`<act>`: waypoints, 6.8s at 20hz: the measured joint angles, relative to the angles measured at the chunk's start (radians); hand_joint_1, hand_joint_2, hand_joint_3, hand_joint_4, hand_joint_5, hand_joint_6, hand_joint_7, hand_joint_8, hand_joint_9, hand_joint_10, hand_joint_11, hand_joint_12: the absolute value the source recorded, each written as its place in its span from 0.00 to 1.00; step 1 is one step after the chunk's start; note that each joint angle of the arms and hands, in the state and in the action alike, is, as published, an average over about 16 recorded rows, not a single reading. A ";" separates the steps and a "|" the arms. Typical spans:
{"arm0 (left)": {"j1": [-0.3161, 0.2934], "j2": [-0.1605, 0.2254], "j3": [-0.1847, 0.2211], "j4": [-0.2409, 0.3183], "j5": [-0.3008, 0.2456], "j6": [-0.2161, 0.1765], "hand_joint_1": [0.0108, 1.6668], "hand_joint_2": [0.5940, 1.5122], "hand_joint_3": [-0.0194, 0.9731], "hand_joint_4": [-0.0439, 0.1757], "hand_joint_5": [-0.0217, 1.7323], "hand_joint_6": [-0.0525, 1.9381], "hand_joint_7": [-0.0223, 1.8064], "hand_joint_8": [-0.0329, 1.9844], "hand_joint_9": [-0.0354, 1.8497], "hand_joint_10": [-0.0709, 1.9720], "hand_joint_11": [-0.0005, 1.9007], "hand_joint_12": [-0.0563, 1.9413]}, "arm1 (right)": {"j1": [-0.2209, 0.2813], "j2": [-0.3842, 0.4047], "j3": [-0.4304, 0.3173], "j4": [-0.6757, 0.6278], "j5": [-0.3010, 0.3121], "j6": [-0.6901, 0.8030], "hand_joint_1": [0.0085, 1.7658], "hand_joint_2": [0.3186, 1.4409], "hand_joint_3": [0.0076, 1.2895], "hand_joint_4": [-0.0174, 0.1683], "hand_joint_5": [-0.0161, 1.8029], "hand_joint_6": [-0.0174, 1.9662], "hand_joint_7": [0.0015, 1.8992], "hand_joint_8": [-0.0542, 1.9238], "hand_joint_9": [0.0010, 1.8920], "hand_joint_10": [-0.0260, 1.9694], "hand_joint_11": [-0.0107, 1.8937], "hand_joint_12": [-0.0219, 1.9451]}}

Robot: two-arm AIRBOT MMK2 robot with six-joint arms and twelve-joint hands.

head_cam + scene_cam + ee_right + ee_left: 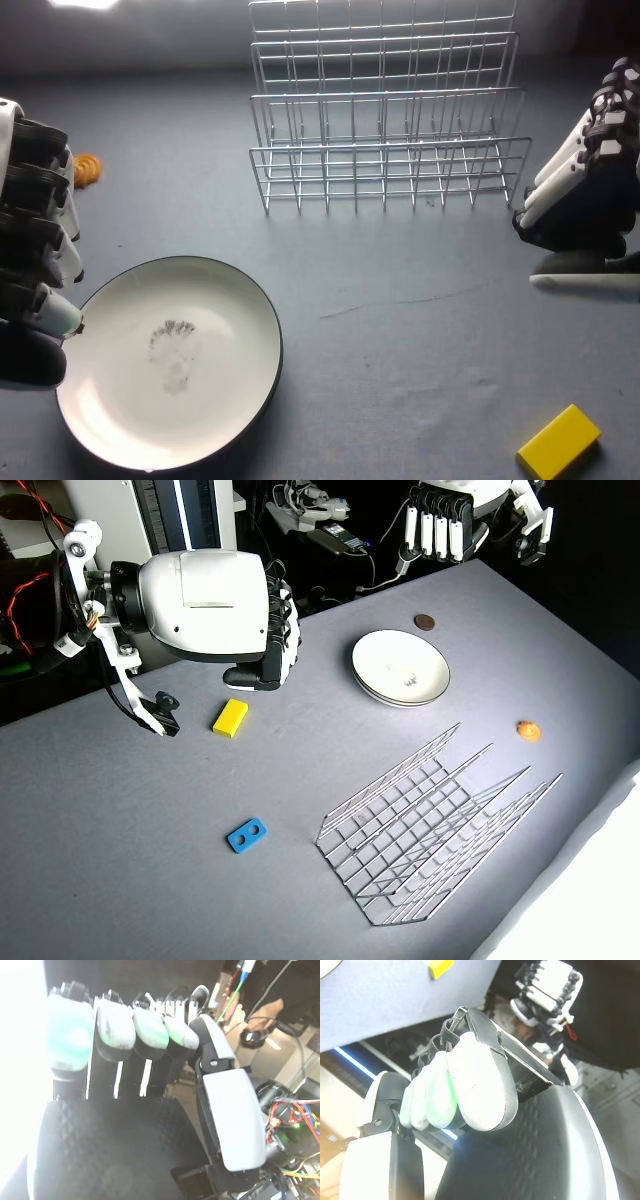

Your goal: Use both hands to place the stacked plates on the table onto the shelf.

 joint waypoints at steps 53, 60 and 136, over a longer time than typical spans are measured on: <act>0.473 -0.074 0.097 0.083 0.371 -0.030 0.01 0.71 0.03 0.19 0.02 0.03 0.02 0.01 0.03 0.04 0.01 0.02 | -0.026 -0.001 -0.006 -0.061 -0.014 -0.029 0.63 0.65 0.01 0.08 0.02 0.02 0.01 0.04 0.01 0.02 0.02 0.02; 0.522 -0.106 0.114 0.058 0.439 -0.030 0.01 0.70 0.03 0.19 0.02 0.03 0.02 0.01 0.03 0.04 0.01 0.02 | -0.026 -0.001 -0.006 -0.064 -0.014 -0.030 0.62 0.65 0.01 0.08 0.02 0.02 0.01 0.04 0.01 0.01 0.02 0.02; 0.382 -0.072 0.063 -0.280 0.614 -0.030 0.01 0.69 0.03 0.20 0.03 0.04 0.03 0.02 0.03 0.04 0.01 0.02 | 0.164 -0.487 0.053 0.277 -0.391 -0.745 0.65 0.61 0.00 0.29 0.47 0.60 0.48 0.58 0.61 0.03 0.29 0.71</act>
